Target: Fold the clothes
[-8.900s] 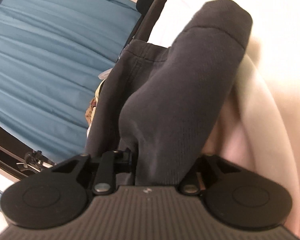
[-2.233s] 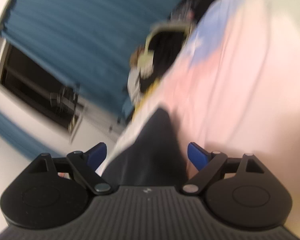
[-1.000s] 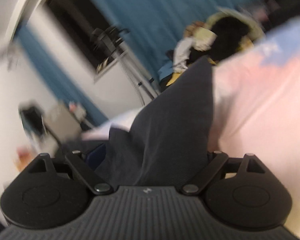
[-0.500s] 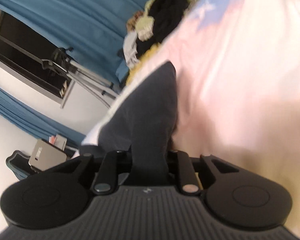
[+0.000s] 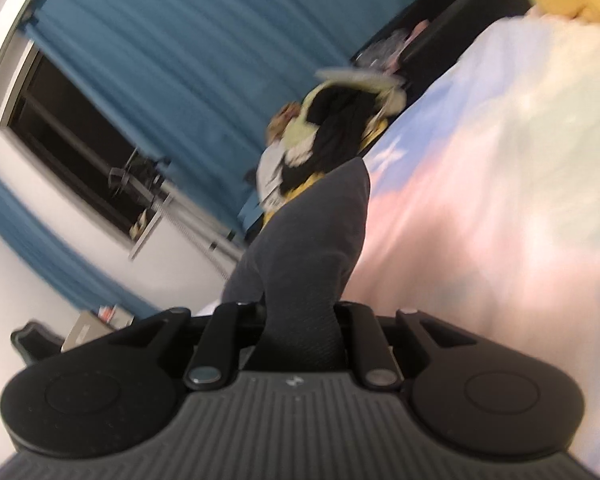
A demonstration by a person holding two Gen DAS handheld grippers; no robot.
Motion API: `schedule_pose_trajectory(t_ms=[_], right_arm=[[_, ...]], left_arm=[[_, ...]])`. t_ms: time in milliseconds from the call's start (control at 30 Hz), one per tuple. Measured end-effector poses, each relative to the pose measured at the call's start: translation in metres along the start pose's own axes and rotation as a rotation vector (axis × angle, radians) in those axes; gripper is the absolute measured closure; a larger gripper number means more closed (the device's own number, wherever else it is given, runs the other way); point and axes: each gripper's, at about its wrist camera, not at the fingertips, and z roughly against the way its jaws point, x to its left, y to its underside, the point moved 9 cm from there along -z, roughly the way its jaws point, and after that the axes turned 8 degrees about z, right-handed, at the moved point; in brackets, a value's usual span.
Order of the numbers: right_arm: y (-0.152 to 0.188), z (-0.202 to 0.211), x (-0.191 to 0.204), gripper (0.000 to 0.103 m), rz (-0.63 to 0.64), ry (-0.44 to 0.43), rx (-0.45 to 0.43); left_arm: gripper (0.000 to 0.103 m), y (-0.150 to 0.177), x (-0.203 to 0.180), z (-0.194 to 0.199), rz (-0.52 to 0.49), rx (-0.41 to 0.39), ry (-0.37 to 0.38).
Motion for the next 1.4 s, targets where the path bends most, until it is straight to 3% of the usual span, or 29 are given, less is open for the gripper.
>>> schedule_pose_trajectory(t_ms=[67, 133, 267, 400, 567, 667, 833, 933, 1067, 1200, 1300, 1400], right_arm=[[-0.014, 0.027, -0.004, 0.086, 0.045, 0.045, -0.05], [-0.016, 0.037, -0.003, 0.086, 0.028, 0.074, -0.088], [-0.011, 0.017, 0.035, 0.085, 0.105, 0.088, -0.114], [-0.011, -0.018, 0.1, 0.082, 0.197, 0.057, -0.13], [0.014, -0.07, 0.181, 0.08, 0.263, 0.011, -0.092], [0.046, -0.114, 0.228, 0.08, 0.337, 0.005, -0.06], [0.13, -0.196, 0.291, 0.08, 0.444, 0.0, 0.051], [0.197, -0.249, 0.311, 0.079, 0.536, 0.019, 0.148], [0.267, -0.3, 0.316, 0.076, 0.665, 0.073, 0.228], [0.279, -0.301, 0.319, 0.061, 0.757, 0.05, 0.182], [0.277, -0.289, 0.33, 0.026, 0.793, -0.108, 0.222], [0.279, -0.249, 0.34, 0.02, 0.861, -0.239, 0.239]], left_arm=[[0.039, 0.018, -0.03, -0.012, -0.056, 0.037, 0.051], [0.039, 0.025, -0.043, -0.017, -0.102, 0.022, 0.031], [0.036, 0.013, -0.031, -0.002, -0.097, 0.022, 0.029], [0.025, -0.018, 0.008, 0.045, 0.016, -0.063, 0.012], [0.024, -0.068, 0.102, 0.115, 0.26, -0.212, -0.035], [0.023, -0.091, 0.163, 0.158, 0.363, -0.324, -0.128], [0.021, -0.108, 0.245, 0.208, 0.52, -0.48, -0.288], [0.021, -0.099, 0.276, 0.216, 0.587, -0.493, -0.318], [0.021, -0.094, 0.294, 0.208, 0.592, -0.479, -0.319], [0.021, -0.085, 0.298, 0.209, 0.625, -0.474, -0.283], [0.021, -0.09, 0.297, 0.2, 0.618, -0.478, -0.24], [0.021, -0.094, 0.288, 0.202, 0.588, -0.502, -0.2]])
